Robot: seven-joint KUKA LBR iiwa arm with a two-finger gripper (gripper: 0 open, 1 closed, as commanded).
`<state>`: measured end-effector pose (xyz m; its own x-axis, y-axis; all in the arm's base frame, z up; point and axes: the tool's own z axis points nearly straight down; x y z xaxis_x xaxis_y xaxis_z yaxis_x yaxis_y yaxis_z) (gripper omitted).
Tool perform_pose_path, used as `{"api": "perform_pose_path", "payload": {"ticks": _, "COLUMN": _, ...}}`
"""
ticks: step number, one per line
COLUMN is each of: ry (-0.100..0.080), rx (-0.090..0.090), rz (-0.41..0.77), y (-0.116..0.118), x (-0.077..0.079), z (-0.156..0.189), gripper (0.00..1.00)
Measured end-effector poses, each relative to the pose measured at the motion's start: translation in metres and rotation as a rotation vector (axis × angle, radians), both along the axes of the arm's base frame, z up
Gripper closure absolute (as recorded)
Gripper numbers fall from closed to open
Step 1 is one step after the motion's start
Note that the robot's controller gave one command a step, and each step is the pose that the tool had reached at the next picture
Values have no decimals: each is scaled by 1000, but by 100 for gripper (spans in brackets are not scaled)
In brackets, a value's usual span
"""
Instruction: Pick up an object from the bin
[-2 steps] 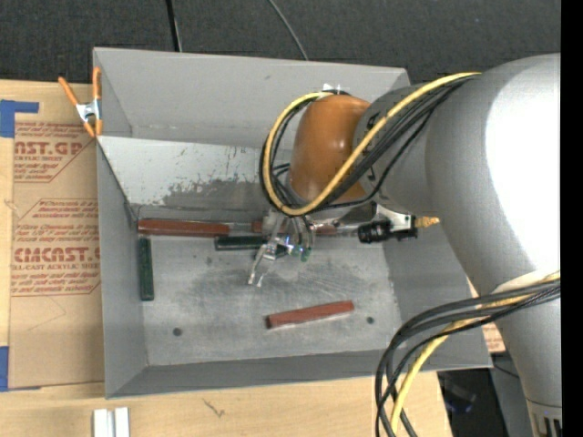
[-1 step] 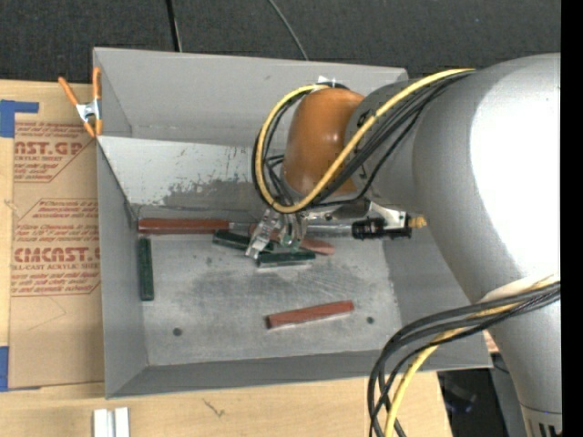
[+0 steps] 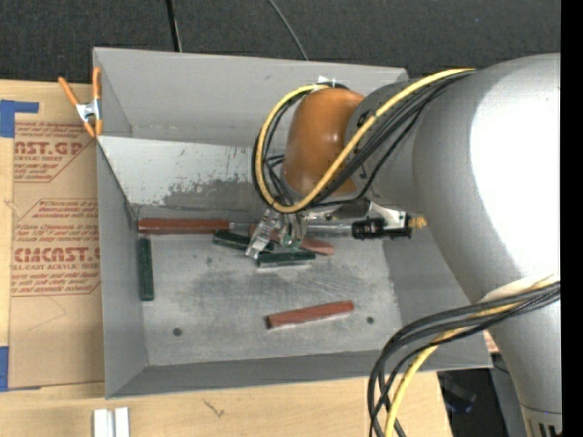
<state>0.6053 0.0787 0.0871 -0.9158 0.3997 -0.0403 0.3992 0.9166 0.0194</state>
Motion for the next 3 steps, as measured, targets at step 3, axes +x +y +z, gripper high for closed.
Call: {"api": "perform_pose_path", "payload": {"ticks": 3, "ry": 45, "rx": -3, "rz": 1, "y": -7, "x": -9, "z": 10, "gripper": 100}}
